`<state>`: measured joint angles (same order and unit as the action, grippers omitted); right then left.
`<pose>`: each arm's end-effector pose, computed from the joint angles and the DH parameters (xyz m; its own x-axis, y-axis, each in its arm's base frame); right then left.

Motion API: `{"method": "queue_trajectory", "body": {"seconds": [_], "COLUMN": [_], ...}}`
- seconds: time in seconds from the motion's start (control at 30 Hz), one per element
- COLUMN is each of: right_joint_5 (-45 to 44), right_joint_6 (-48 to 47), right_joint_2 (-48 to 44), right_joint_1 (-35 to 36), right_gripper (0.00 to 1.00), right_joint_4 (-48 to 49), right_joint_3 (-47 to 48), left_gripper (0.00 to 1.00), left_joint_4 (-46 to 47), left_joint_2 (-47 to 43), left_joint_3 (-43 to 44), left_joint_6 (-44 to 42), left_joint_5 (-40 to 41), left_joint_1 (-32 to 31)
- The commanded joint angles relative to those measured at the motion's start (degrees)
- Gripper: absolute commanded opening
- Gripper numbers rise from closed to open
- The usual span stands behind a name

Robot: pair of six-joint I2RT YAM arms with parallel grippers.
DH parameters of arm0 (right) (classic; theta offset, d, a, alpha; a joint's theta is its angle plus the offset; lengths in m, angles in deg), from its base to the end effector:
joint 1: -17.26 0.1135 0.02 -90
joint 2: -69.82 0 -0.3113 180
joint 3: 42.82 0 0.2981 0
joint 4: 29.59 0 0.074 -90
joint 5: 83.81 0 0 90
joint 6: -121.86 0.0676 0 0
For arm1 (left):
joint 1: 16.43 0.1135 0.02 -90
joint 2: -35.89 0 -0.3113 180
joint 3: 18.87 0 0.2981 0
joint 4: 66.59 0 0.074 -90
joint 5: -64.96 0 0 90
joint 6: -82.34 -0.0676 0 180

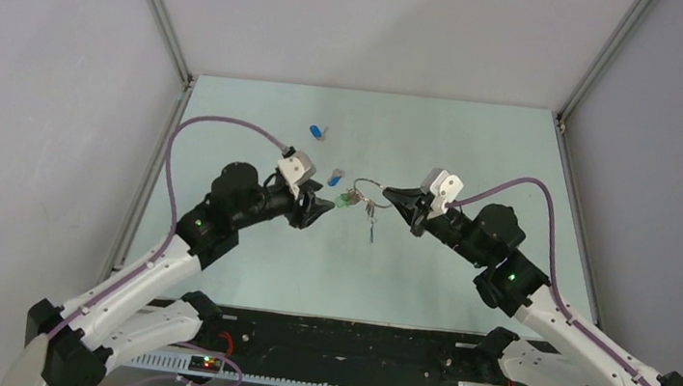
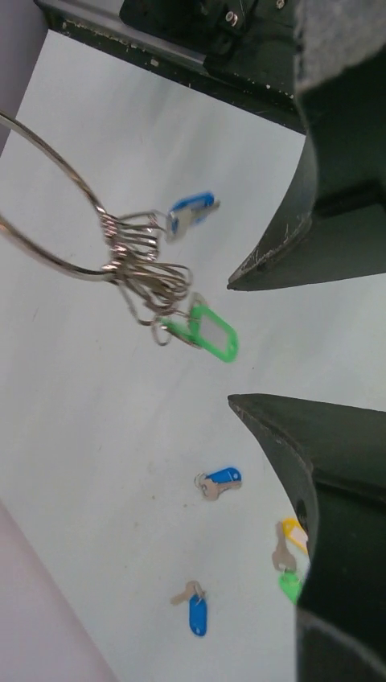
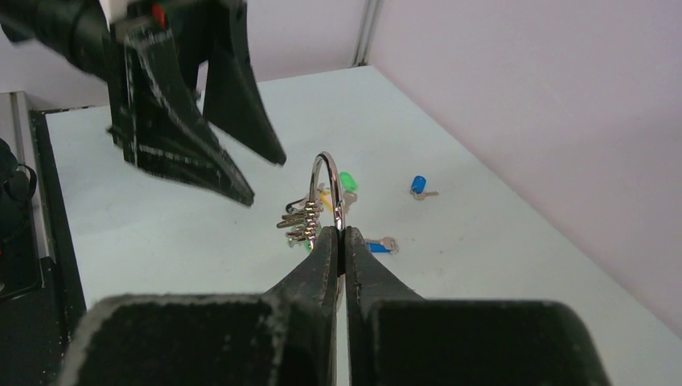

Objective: Remove the keys from the keyring

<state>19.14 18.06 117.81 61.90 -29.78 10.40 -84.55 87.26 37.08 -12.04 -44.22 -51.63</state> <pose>0.1657 0.1849 0.3843 0.2619 -0.0680 -0.9627 -0.8044 0.5358 -0.2567 0.1971 -0.1662 0.3486 -0.1270 0.1779 -0.9758 0.8177 0.5756 -0.0015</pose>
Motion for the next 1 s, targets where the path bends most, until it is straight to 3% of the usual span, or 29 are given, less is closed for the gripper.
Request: {"method": "queue_trajectory", "body": {"seconds": [0.0, 0.1, 0.2, 0.27, 0.3, 0.33, 0.37, 0.43, 0.53, 0.67, 0.83, 0.97], "right_joint_5": [1.4, 1.9, 2.1, 2.1, 2.3, 2.3, 2.5, 2.7, 2.9, 2.8, 2.8, 2.9], "right_joint_6": [1.2, 1.7, 2.2, 2.4, 2.4, 2.6, 2.6, 2.8, 3.1, 3.5, 4.0, 4.1], "right_joint_2": [-1.3, -1.6, -1.6, -1.6, -1.7, -1.7, -1.8, -1.8, -1.8, -1.9, -1.9, -1.9], "right_joint_1": [-1.0, -1.5, -1.9, -2.2, -2.3, -2.3, -2.4, -2.4, -2.6, -2.7, -2.9, -3.0], "right_gripper": [0.0, 0.0, 0.0, 0.0, 0.0, 0.0, 0.0, 0.0, 0.0, 0.0, 0.0, 0.0], "right_joint_4": [1.1, 1.2, 1.2, 1.0, 1.0, 1.0, 1.1, 1.3, 1.6, 2.0, 2.6, 2.7], "right_joint_3": [4.7, 5.3, 5.8, 6.1, 6.3, 6.3, 6.4, 6.4, 6.4, 6.5, 6.5, 6.7], "left_gripper": [0.52, 0.46, 0.47, 0.59, 0.83, 0.9, 0.97, 0.98, 0.94, 0.82, 0.79, 0.64], "left_joint_4": [22.8, 28.8, 33.5, 34.6, 35.4, 35.9, 36.7, 37.4, 37.6, 37.7, 37.7, 37.7], "left_joint_2": [-1.1, -0.6, 0.3, 1.1, 1.4, 1.6, 1.6, 1.9, 2.9, 5.6, 7.0, 7.7], "left_joint_3": [-8.6, -12.2, -13.4, -13.6, -13.9, -14.1, -14.4, -14.5, -14.1, -13.1, -12.5, -12.0], "left_joint_6": [7.4, 8.3, 8.9, 8.9, 8.8, 8.5, 8.1, 7.4, 6.3, 5.0, 1.8, 1.4], "left_joint_5": [0.0, -2.2, -4.9, -5.6, -5.6, -5.4, -5.4, -4.8, -4.3, -4.6, 0.6, 3.9], "left_joint_1": [0.3, 0.3, 0.3, 0.3, 0.2, 0.0, -0.2, -0.7, -1.2, -2.4, -4.6, -5.0]}}
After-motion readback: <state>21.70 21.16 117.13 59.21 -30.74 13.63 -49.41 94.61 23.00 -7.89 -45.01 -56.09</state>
